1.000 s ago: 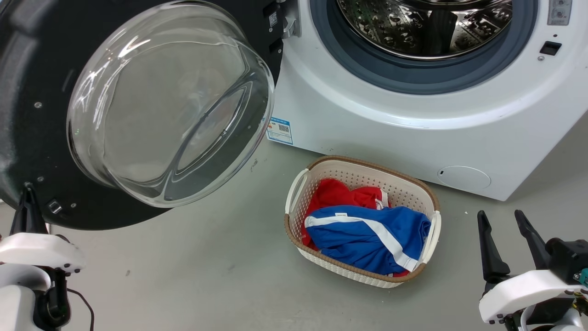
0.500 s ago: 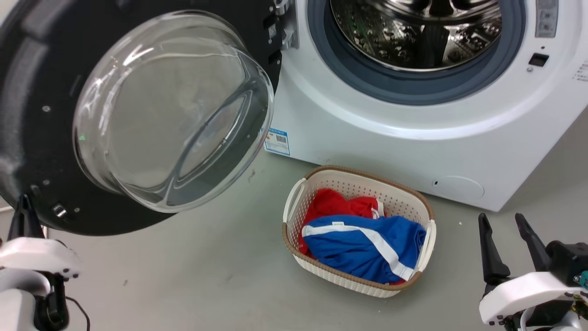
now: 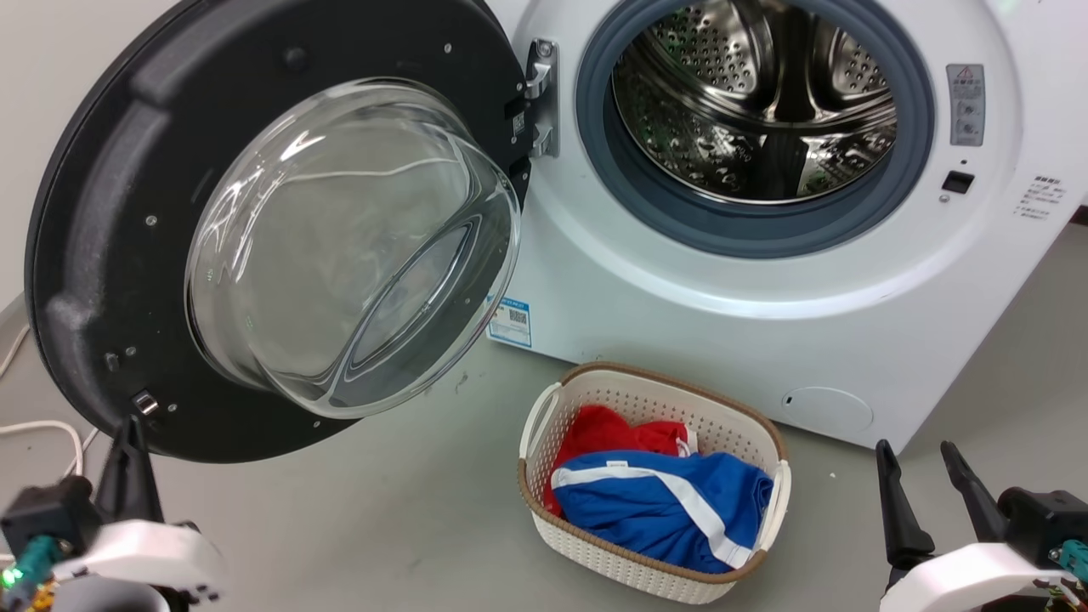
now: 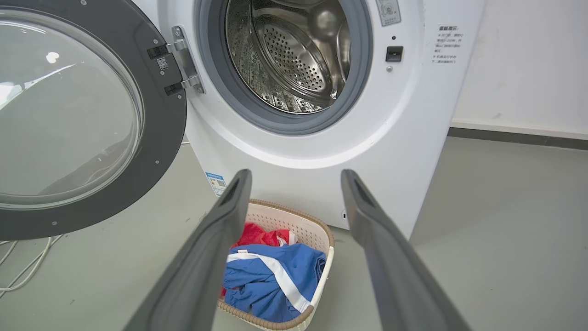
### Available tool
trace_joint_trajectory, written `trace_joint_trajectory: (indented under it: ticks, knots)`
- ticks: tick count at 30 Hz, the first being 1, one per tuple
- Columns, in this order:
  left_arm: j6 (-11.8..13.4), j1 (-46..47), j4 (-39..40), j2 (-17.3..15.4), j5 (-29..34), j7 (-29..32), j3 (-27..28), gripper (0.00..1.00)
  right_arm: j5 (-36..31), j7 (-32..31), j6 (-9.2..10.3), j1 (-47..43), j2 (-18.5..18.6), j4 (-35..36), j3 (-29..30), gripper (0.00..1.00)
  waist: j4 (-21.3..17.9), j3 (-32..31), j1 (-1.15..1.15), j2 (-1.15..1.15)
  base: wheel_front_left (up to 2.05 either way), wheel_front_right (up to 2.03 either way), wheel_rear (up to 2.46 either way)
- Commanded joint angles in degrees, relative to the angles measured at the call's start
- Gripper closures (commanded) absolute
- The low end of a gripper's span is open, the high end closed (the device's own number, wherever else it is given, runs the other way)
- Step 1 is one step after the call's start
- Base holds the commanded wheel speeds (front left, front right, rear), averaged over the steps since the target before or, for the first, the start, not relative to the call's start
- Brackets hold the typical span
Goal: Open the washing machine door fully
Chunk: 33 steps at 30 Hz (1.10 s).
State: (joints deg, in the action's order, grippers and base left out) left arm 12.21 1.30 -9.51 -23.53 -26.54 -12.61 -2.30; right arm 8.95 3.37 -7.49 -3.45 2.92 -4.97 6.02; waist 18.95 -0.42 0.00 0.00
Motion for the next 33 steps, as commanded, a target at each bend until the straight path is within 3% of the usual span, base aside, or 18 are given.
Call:
trace_joint_trajectory:
  ticks: [1,5,11,13,14,16,24,33]
  knots:
    - [0.62,-1.79,2.01,-0.03,0.74,0.85,-0.64,1.0,0.29,0.28,-0.01,-0.5,-0.06,-0.11,-0.1,0.0,-0.34,-0.7,0.0,0.0,0.0,0.0,0.0]
    - [1.56,-5.38,8.02,0.58,1.8,3.46,-3.01,1.0,0.29,0.57,-0.01,-1.01,-0.06,-0.26,-0.17,0.0,-1.3,-1.62,0.0,0.0,0.0,0.0,0.0]
    - [0.48,-7.53,12.72,2.74,1.48,6.32,-7.54,0.96,0.29,0.32,-0.01,-1.28,-0.06,0.11,-0.43,0.0,-3.67,-1.96,0.0,0.0,0.0,0.0,0.0]
    - [0.29,-7.47,12.96,3.53,1.78,6.69,-9.03,0.65,0.15,0.23,-0.01,-1.04,-0.05,0.34,-0.58,0.0,-4.87,-1.97,0.0,0.0,0.0,0.0,0.0]
    - [0.01,-7.16,12.92,3.55,1.94,6.81,-9.56,0.54,-0.12,0.16,-0.01,-1.0,-0.05,0.45,-0.61,0.0,-5.44,-2.02,0.0,0.0,0.0,0.0,0.0]
    - [-0.58,-6.39,12.71,4.14,1.49,6.91,-10.44,0.01,-0.8,-0.07,-0.01,-1.07,-0.05,0.79,-0.48,0.0,-6.56,-2.14,0.0,0.0,0.0,0.0,0.0]
    - [-1.83,-3.61,10.29,5.22,3.41,5.71,-13.78,0.0,-1.05,-0.78,-0.01,-1.43,-0.06,1.57,-0.39,0.0,-11.48,-2.71,0.0,0.0,0.0,0.0,0.0]
    - [-1.55,-1.19,6.66,5.42,5.82,3.79,-15.79,0.0,-2.87,-1.7,-0.01,-0.59,-0.05,2.36,-2.39,0.0,-17.82,-2.35,0.0,0.0,0.0,0.0,0.0]
